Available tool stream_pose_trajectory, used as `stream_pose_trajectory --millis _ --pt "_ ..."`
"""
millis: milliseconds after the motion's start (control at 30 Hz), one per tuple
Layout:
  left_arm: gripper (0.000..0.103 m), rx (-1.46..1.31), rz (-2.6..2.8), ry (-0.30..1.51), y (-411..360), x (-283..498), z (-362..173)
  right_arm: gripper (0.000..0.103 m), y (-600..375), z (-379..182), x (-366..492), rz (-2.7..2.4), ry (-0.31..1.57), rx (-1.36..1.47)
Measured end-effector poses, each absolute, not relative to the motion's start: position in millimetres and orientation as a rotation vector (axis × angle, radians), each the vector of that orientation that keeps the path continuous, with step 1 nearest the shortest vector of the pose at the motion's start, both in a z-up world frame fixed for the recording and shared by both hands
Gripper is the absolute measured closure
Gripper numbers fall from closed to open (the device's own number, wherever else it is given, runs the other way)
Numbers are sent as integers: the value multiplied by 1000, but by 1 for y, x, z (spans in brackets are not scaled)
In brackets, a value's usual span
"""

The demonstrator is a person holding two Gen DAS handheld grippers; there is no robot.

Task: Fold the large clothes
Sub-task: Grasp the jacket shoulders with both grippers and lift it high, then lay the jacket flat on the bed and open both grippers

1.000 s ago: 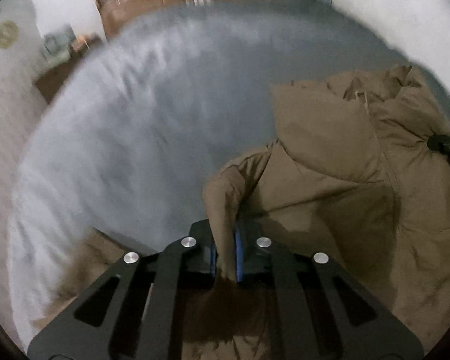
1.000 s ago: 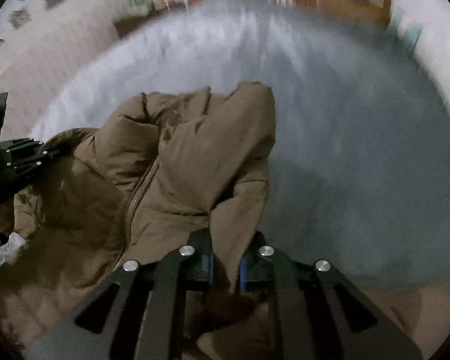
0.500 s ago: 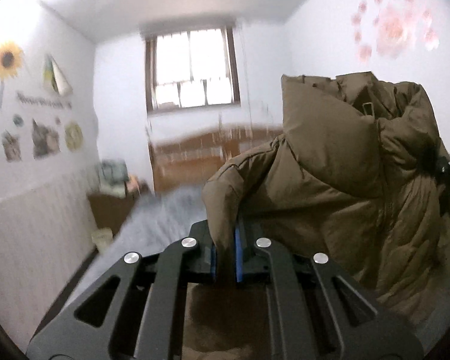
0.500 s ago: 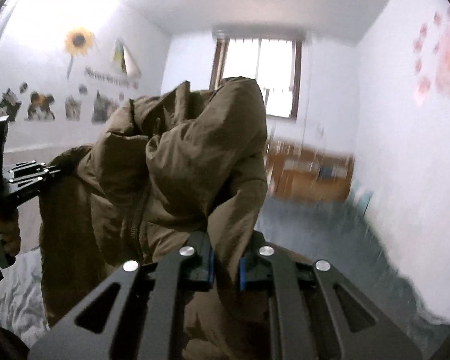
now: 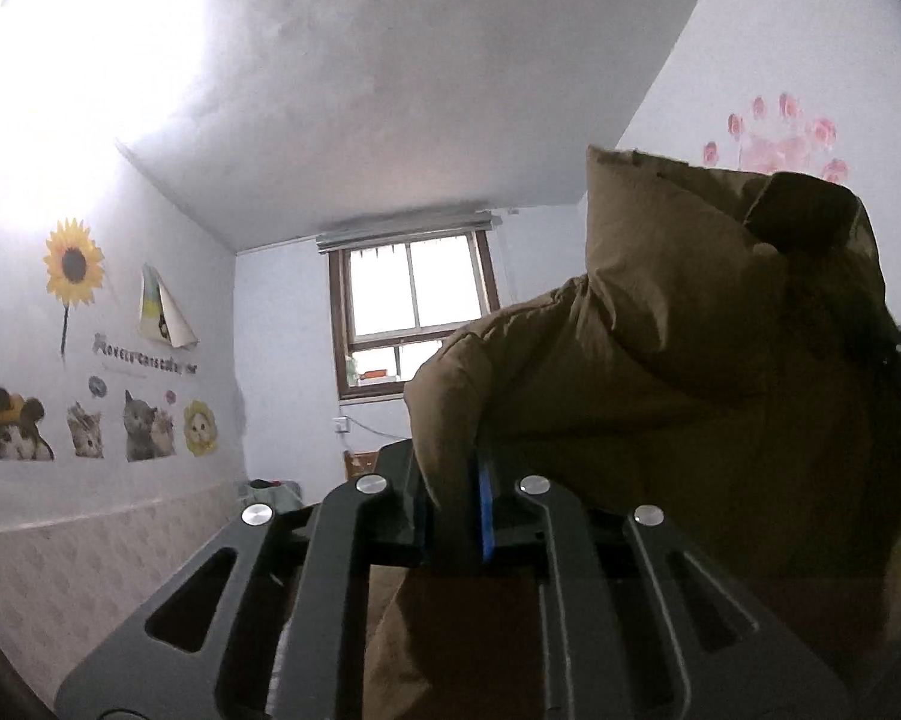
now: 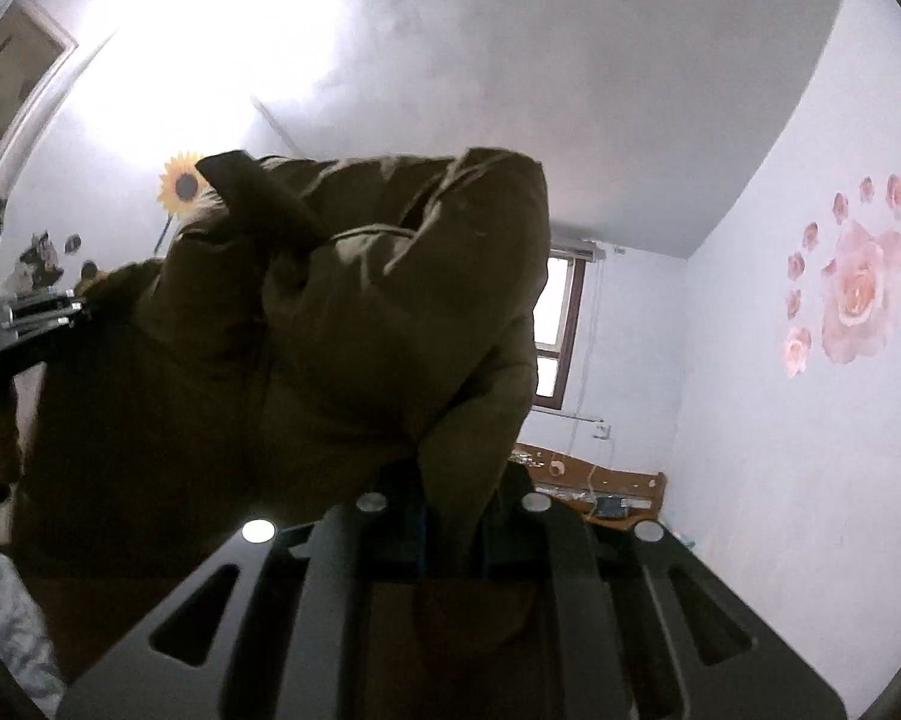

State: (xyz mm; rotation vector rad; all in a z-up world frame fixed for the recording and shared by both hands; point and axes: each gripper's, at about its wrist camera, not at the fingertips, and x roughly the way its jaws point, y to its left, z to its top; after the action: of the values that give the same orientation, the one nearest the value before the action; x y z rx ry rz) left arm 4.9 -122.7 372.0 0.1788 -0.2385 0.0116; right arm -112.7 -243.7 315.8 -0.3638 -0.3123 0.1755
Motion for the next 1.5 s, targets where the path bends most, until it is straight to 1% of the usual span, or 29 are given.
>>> stream_pose_trajectory --millis 33,100,200,267,400,433,467,500,533,567,600,633,700,733,800,867,900,933,967,1000,1067,1167,1233,1300,1500 --pt "89 187 23 -222 -123 1 374 89 -244 317 -99 180 -284 -359" --pt "88 205 45 -164 -139 38 369 88 -243 315 -78 186 -220 -350" --pt "88 205 41 -48 -137 96 338 88 -247 291 -15 195 -82 -330" --pt "88 203 30 38 -137 141 306 87 -254 265 35 200 19 -317" --pt "87 258 63 256 -144 254 210 83 -275 188 143 218 220 -272" --pt "87 269 62 297 -145 278 187 83 -281 164 181 208 300 -240" --pt "84 291 71 336 -147 303 162 82 -285 149 205 201 346 -230" --pt "78 323 102 384 -151 335 130 76 -285 126 239 191 403 -230" --pt "59 338 120 414 -152 358 105 66 -286 108 263 181 449 -230" --pt "44 348 157 468 -150 388 73 59 -290 82 297 143 522 -227" --pt "24 341 182 495 -146 400 58 43 -294 64 321 103 566 -217" --pt "23 314 182 537 -143 416 38 39 -291 52 337 87 590 -203" --pt "23 274 170 594 -149 434 19 38 -299 32 354 70 613 -156" --pt "22 252 160 601 -149 435 12 32 -304 29 351 76 598 -132" --pt "21 223 144 596 -144 427 11 24 -302 26 333 98 558 -128" --pt "18 190 131 585 -131 400 4 21 -309 18 298 92 529 -153" --pt "14 169 124 573 -103 372 -4 19 -322 14 275 90 525 -165" --pt "9 141 119 556 -102 351 0 18 -326 10 260 92 526 -177" --pt "7 111 122 544 -108 327 11 17 -331 5 233 76 518 -180" --pt "6 87 115 544 -92 297 15 15 -344 -5 209 50 518 -173" --pt "6 23 58 586 -80 236 -3 15 -369 -24 172 24 542 -141" --pt "6 1 -11 606 -100 192 -28 15 -409 -53 130 -91 548 -89" --pt "6 33 -29 611 -121 170 -43 15 -425 -71 119 -145 570 -44" --pt "6 59 -58 629 -140 162 -54 15 -430 -72 118 -163 577 -46" --pt "6 61 -20 674 -174 145 -73 15 -415 -51 96 -196 455 -173"
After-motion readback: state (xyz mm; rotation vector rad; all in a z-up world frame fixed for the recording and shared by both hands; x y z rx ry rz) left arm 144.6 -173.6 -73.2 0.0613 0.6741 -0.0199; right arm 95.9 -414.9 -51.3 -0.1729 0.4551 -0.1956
